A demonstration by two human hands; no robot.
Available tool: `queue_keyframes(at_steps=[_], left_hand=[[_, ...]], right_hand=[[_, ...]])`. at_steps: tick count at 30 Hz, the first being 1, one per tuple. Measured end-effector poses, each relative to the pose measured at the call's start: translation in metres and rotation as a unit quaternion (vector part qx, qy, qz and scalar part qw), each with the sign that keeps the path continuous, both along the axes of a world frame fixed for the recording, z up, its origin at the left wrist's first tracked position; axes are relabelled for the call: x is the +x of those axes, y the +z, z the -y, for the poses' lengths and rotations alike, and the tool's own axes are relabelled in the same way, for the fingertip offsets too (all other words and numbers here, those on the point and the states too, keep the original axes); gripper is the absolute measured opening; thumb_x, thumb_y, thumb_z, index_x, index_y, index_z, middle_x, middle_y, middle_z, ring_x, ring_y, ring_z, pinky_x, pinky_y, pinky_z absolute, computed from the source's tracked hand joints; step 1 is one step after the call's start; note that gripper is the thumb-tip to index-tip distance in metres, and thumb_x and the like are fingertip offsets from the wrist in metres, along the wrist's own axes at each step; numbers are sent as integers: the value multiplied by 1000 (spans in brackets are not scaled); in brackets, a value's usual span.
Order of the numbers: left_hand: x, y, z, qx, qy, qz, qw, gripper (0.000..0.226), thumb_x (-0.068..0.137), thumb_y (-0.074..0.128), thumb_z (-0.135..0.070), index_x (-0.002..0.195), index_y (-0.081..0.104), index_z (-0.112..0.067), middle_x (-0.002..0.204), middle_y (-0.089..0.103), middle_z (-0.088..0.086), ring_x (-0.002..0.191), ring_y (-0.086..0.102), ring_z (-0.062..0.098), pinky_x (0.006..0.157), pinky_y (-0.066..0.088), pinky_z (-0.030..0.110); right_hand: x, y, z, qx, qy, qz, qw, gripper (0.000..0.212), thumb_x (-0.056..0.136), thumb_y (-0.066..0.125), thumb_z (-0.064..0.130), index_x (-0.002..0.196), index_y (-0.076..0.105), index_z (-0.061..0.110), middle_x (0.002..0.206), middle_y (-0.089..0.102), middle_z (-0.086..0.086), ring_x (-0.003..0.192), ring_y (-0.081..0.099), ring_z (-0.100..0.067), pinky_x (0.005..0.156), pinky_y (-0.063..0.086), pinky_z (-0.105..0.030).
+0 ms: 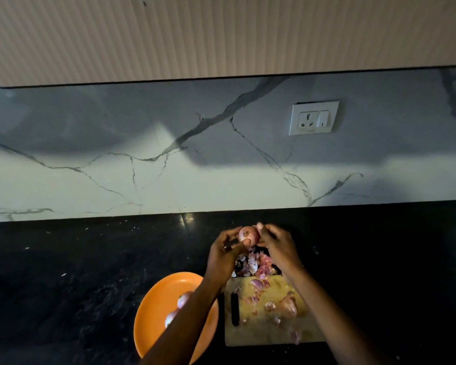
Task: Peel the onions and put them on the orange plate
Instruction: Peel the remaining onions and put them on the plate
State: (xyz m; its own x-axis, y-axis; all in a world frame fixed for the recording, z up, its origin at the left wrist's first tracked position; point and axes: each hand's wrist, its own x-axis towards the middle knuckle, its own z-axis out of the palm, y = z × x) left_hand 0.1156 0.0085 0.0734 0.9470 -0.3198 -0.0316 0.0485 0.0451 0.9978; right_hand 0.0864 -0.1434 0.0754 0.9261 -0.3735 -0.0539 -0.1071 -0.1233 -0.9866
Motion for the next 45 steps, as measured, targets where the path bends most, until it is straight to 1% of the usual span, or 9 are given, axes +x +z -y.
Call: queue_keyframes(at_steps=[4, 9, 17, 22, 25, 29, 33, 38, 45], left_hand=[[3, 8, -1, -11, -32, -3, 999, 31, 94, 67, -11, 124, 64, -15, 116, 72, 2, 111, 68, 17, 91, 56, 31], [5, 10, -2, -19, -42, 5, 999, 33, 95, 63, -3, 127, 63, -12, 120, 70, 8, 112, 68, 20, 87, 56, 27], [-1, 2, -9, -18, -50, -9, 999, 40, 96, 60, 0, 134, 59, -11, 125, 69, 5, 115, 66, 17, 88, 55, 27], [-7, -3, -8, -21, -47, -24, 998, 42, 95, 61, -4, 136, 59, -15, 128, 65, 4, 115, 65, 12, 90, 55, 27], [-7, -2, -6, -17, -23, -20, 999, 39, 93, 66, -5, 130, 60, -16, 122, 68, 2, 110, 67, 12, 86, 56, 27], [-2, -1, -4, -9, -5, -10, 1000, 33, 88, 73, -4, 118, 63, -15, 110, 74, 6, 107, 70, 24, 92, 58, 39], [-2, 1, -2, 1, -3, 7, 1000, 31, 87, 73, -2, 116, 67, -13, 106, 77, 6, 103, 72, 23, 93, 57, 42], [-4, -2, -1, 12, 4, 14, 1000, 34, 86, 74, -5, 119, 66, -11, 107, 76, 7, 104, 72, 24, 94, 57, 46], [-12, -6, -6, 0, -14, 20, 1000, 30, 91, 69, -4, 120, 64, -11, 111, 75, 4, 106, 71, 20, 88, 57, 30]], right_hand=[[-3, 3, 1, 67, 62, 16, 996, 40, 88, 66, 48, 122, 70, 27, 116, 73, 3, 107, 70, -11, 91, 58, -32], [0, 2, -3, 135, 15, 11, 991, 24, 93, 69, 18, 116, 74, 24, 114, 75, 1, 110, 69, -19, 97, 56, -40], [-7, 2, -25, 205, -55, -2, 977, 19, 96, 63, 8, 109, 75, 15, 103, 76, -7, 96, 72, -23, 70, 56, -23], [-7, -1, -26, 148, -88, 5, 985, 15, 99, 63, 19, 104, 74, 11, 96, 75, -8, 85, 73, -17, 62, 54, -18], [-7, 1, -22, 80, -58, -5, 995, 18, 101, 59, 29, 107, 72, 20, 99, 75, -1, 90, 72, -12, 70, 57, -20], [-9, 6, -16, 95, 19, 2, 995, 19, 101, 59, 27, 115, 70, 31, 111, 72, 8, 97, 70, -1, 77, 57, -19], [-6, 8, -15, 129, -23, 9, 991, 17, 96, 66, 18, 108, 75, 28, 108, 75, 2, 100, 71, -9, 80, 59, -24], [0, 1, -20, 118, -74, 8, 990, 10, 94, 69, 23, 92, 78, 20, 89, 77, -3, 90, 74, -20, 83, 59, -41], [-2, -7, -25, 56, -123, 0, 991, 20, 96, 66, 31, 86, 75, 17, 80, 75, -1, 79, 72, -15, 69, 58, -28]])
